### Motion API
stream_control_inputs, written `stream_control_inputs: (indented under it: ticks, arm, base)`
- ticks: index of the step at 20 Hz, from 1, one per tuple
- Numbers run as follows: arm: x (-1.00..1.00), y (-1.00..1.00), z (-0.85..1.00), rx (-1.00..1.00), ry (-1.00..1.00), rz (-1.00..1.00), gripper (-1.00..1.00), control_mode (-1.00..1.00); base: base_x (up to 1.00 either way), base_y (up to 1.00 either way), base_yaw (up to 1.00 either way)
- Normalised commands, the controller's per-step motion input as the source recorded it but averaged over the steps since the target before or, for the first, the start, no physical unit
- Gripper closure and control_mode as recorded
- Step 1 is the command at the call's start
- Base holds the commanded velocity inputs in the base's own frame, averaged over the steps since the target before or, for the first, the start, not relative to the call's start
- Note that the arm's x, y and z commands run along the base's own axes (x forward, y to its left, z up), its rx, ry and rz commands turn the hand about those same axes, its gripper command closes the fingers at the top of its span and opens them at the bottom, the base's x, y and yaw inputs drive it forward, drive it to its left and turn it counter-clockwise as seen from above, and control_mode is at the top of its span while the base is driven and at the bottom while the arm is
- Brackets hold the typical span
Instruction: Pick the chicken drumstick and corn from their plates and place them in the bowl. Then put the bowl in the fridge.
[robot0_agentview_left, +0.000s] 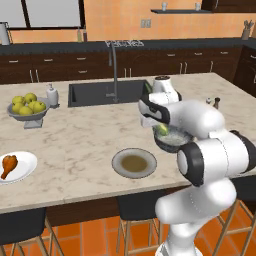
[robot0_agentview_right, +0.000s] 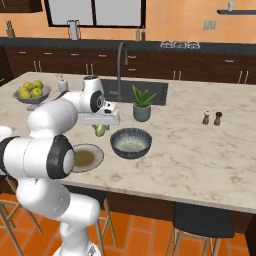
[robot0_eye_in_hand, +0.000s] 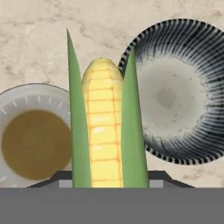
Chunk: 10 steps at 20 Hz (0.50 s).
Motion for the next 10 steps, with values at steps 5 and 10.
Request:
stream_control_inputs:
  ticks: [5, 10]
  arm:
    - [0.36, -0.67, -0.20, 0.00, 0.00, 0.00, 1.00, -1.00]
    - [0.34, -0.57, -0.25, 0.00, 0.00, 0.00, 1.00, -1.00]
  base:
    - [0.00, 0.00, 0.00]
    - [0.00, 0.00, 0.00]
